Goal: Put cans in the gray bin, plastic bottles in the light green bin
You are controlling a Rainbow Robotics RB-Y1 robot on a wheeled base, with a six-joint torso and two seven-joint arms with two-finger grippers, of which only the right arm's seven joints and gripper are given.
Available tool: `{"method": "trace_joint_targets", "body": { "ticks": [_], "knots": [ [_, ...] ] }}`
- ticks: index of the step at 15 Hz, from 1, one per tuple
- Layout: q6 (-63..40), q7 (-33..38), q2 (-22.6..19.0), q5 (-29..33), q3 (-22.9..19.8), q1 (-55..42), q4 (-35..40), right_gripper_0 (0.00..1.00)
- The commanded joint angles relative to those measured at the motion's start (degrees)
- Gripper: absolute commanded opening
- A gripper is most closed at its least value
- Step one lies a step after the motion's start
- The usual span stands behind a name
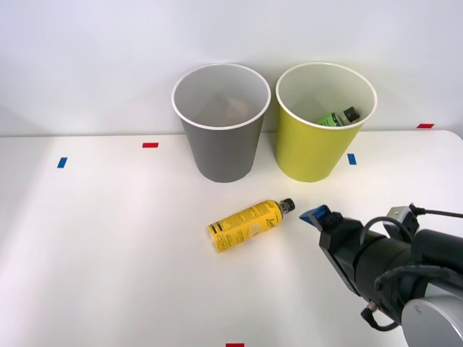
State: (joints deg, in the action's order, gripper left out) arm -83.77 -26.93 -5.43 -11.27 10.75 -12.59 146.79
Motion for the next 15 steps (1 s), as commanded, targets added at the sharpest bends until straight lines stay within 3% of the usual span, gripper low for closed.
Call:
{"method": "trace_joint_targets", "body": {
  "ticks": [1, 8, 15],
  "knots": [
    [-1.66, 9.17, -1.6, 0.11, 1.73, 8.81, -7.84, 0.94],
    [-1.66, 23.32, -4.85, 2.92, 10.17, 21.64, -23.22, 0.94],
    [-1.75, 24.99, -1.33, 4.59, 10.7, 27.44, -32.71, 0.94]
  ]
}}
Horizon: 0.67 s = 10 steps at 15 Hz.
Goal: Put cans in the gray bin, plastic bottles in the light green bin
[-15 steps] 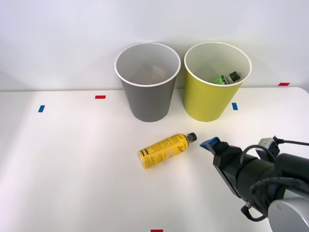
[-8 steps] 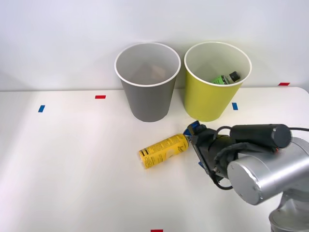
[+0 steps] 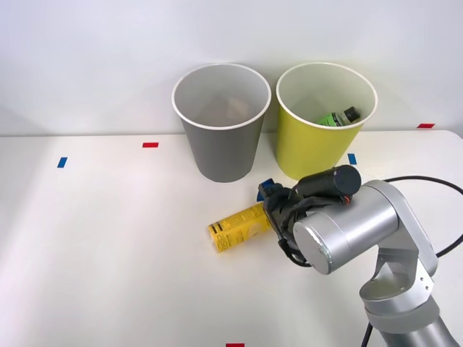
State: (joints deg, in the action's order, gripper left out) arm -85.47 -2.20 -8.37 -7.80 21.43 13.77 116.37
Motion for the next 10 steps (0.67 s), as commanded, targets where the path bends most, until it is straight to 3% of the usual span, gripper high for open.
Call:
{"method": "trace_joint_targets", "body": {
  "ticks": [1, 5, 10],
  "knots": [
    [0.04, 0.26, 2.22, 1.65, -0.08, 1.35, -2.99, 0.94],
    [0.04, 0.09, 4.94, 3.85, -0.08, 1.96, -5.63, 0.94],
    [3.55, 0.26, 8.1, 7.98, -0.69, 4.78, -14.24, 0.94]
  ]
}}
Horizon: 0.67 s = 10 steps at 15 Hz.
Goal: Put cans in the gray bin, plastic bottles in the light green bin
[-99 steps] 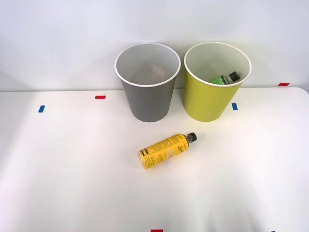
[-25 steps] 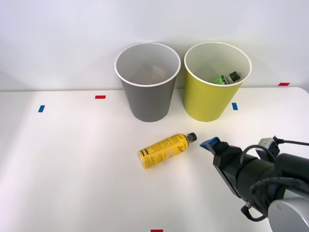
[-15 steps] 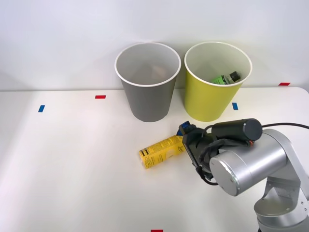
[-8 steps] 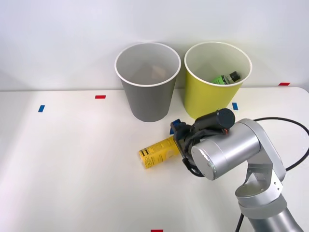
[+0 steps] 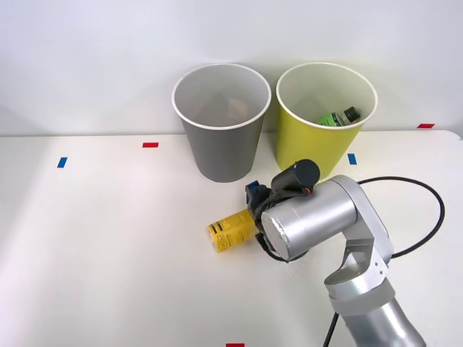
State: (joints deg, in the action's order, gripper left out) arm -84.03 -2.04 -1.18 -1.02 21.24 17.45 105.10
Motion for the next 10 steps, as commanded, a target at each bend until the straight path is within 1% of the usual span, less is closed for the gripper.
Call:
{"method": "trace_joint_targets", "body": {
  "ticks": [1, 3, 4, 5, 6, 10],
  "knots": [
    [2.2, -0.07, 1.0, 1.2, -0.76, 1.09, -2.97, 0.94],
    [2.2, -0.24, 0.83, 1.37, -0.76, 1.0, -2.97, 0.94],
    [2.2, -0.51, 0.74, 1.55, -0.76, 1.0, -2.97, 0.72],
    [2.2, -0.68, 0.74, 1.99, -0.76, 1.0, -2.97, 0.14],
    [2.2, -1.3, 0.65, 3.48, -0.06, 1.0, -2.97, 0.0],
    [2.11, -3.14, 0.39, 6.21, 1.43, 0.65, -2.97, 0.0]
  ]
}}
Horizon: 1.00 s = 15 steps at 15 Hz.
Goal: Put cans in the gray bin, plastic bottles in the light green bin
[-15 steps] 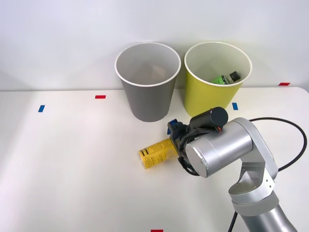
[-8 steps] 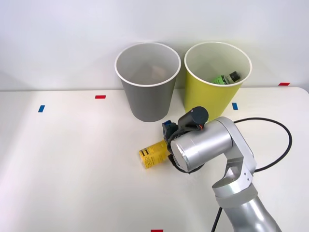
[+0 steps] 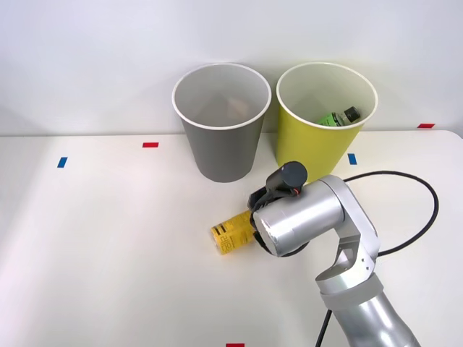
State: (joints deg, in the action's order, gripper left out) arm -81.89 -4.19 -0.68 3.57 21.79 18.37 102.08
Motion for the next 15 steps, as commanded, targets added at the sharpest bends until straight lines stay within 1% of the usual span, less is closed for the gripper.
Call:
{"method": "trace_joint_targets", "body": {
  "ticks": [1, 2, 5, 9, 12, 15],
  "knots": [
    [-0.02, -1.87, -0.11, 2.93, 1.5, -0.44, 0.05, 0.0],
    [-0.02, -3.01, -0.11, 3.9, 1.76, -0.44, 0.13, 0.0],
    [-0.11, -15.14, -0.29, 7.41, 1.76, -2.73, 3.3, 0.0],
    [-5.21, -29.64, -0.64, 10.75, 3.34, -6.86, 14.11, 0.0],
    [-5.21, -38.78, -1.52, 12.78, 5.01, -10.37, 21.93, 0.0],
    [-3.1, -50.3, -2.75, 13.57, 6.16, -15.03, 30.89, 0.0]
  ]
}}
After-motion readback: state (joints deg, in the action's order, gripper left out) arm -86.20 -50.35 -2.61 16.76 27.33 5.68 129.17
